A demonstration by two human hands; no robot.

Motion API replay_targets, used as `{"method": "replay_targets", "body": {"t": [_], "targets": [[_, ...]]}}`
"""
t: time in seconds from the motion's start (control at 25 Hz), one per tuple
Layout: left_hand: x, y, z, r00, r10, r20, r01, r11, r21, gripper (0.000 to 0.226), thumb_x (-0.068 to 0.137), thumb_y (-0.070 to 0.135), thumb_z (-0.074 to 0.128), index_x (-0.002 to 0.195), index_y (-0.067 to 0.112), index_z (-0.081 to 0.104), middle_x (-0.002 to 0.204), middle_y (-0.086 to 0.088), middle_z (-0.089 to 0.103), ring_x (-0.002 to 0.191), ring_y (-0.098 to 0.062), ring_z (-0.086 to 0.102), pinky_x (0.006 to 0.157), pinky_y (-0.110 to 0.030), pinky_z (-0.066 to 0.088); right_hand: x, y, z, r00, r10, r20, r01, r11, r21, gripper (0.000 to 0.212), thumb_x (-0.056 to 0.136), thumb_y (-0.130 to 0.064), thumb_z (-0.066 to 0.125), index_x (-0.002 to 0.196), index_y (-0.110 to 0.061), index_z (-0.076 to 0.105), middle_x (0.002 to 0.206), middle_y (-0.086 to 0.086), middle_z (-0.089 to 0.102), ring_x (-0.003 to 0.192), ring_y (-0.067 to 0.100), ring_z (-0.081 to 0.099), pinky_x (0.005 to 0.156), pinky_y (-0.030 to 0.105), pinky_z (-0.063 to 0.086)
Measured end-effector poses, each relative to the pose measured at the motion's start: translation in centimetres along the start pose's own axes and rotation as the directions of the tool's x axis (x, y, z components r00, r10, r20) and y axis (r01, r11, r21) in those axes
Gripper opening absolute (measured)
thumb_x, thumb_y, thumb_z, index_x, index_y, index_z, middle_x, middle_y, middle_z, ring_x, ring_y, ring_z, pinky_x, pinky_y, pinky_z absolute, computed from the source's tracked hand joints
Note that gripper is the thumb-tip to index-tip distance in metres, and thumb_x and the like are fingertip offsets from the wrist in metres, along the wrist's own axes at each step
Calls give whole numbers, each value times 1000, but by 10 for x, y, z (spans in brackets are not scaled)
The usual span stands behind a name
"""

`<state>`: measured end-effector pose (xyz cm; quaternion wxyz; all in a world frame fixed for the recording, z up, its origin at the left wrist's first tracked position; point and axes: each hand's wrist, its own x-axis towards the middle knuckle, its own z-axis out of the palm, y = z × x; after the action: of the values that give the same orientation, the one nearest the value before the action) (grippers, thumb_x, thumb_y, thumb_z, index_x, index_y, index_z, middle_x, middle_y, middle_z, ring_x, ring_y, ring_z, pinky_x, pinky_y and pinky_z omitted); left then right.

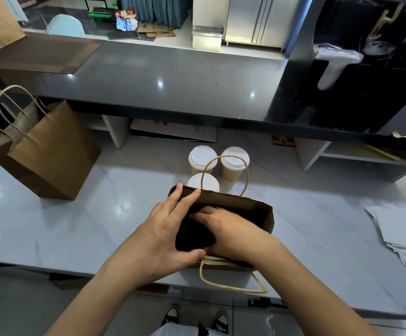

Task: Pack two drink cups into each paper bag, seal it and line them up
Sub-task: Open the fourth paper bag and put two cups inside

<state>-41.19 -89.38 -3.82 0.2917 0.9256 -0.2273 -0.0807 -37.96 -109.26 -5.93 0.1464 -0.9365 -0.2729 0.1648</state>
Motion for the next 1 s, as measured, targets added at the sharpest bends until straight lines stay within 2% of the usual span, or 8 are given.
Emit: {"method": "replay_targets", "body": {"t": [0.24,0.44,0.56,0.68,0.8,1.0], "targets": [[-1,0,0,1000,-2,5,2,1000,2,109,75,62,74,148,64,-6,167,19,-7,150,-7,14,117,-31,32,-28,7,-26,993,64,-100,-53,992,111,58,92,-45,67,146,-35,49,139,-13,56,128,9,52,106,30,45],[0,0,2,1000,1,3,-1,1000,27,106,77,64,71,149,63,-7,166,20,-7,149,-8,16,116,-33,32,-60,19,-64,948,164,-271,-83,954,288,35,93,-48,65,128,-41,61,111,-21,66,102,-3,61,89,22,52],[-1,0,2,1000,0,-4,0,999,33,106,77,65,71,150,61,-7,166,21,-8,149,-6,14,115,-32,32,-72,31,-80,920,223,-322,-105,932,346,26,92,-49,63,117,-42,64,103,-23,65,97,-4,63,79,15,55],[-1,0,2,1000,-3,-9,3,999,35,106,77,65,70,150,61,-6,166,22,-8,149,-5,13,115,-32,33,-75,47,-88,890,280,-359,-146,922,358,8,93,-42,65,100,-43,65,94,-23,66,95,-6,61,73,9,53],[-1,1,2,1000,-6,-14,7,1000,24,106,75,66,72,149,63,-5,166,21,-6,150,-4,13,115,-32,33,-66,66,-88,853,342,-395,-210,917,340,4,94,-36,67,95,-39,65,89,-21,66,85,-1,64,66,11,51],[0,0,3,1000,-14,-22,14,1000,0,107,73,66,73,149,64,-3,166,21,-5,150,-2,12,117,-32,32,-30,96,-75,781,472,-409,-322,865,384,6,95,-30,69,101,-29,67,91,-13,67,84,4,63,72,18,51]]}}
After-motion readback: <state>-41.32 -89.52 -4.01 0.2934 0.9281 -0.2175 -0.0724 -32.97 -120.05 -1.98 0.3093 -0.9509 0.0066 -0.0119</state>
